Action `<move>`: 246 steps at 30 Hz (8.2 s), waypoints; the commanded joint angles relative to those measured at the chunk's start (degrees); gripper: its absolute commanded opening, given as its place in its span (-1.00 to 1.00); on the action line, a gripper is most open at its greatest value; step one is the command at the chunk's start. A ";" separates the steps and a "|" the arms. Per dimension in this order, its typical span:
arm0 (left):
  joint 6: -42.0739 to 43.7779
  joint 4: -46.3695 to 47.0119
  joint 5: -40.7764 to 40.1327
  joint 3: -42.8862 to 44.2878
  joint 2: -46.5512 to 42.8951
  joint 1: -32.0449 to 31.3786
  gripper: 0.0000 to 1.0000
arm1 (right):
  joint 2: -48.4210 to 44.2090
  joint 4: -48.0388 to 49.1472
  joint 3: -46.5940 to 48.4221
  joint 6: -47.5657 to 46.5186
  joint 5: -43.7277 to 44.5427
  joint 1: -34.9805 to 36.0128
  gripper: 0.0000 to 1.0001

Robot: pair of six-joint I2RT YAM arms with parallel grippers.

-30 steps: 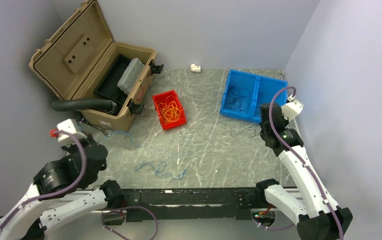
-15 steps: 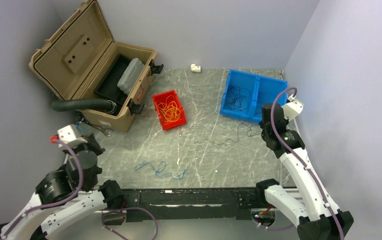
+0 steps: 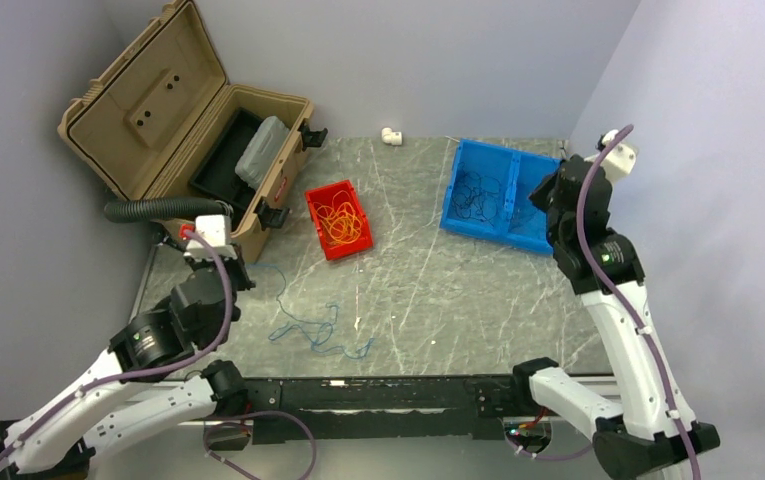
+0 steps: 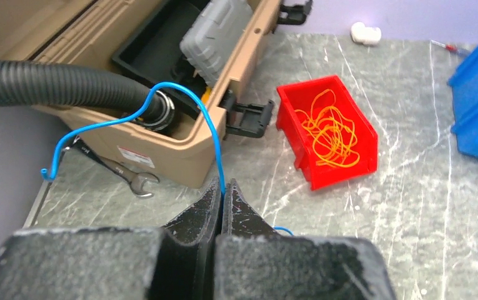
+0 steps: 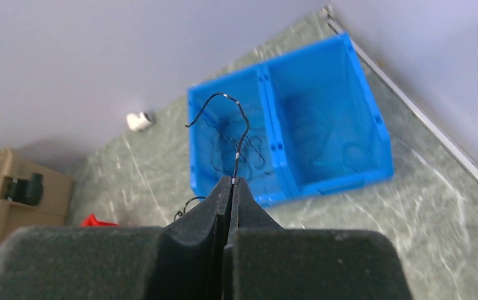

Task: Untangle the cables
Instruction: Untie the cable, then place the cable in the bin, then place the cable at the center of the board, then pick up the cable at the center of the board.

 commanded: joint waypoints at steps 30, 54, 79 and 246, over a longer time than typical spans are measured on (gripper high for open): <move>4.98 7.69 16.73 2.76 7.22 0.03 -1.00 | 41.77 11.15 27.90 -18.22 18.67 -0.40 -1.00; 6.31 9.73 27.73 2.11 9.03 0.06 -1.00 | 44.92 1.67 23.94 -17.75 -19.56 -1.23 0.78; 4.39 19.15 51.86 12.95 23.54 0.07 -1.00 | 0.00 31.82 -34.26 -10.05 -33.59 21.02 1.00; 9.12 -0.47 34.74 -2.77 2.05 5.42 0.99 | 19.18 -1.17 -14.36 2.74 -9.98 39.96 -1.00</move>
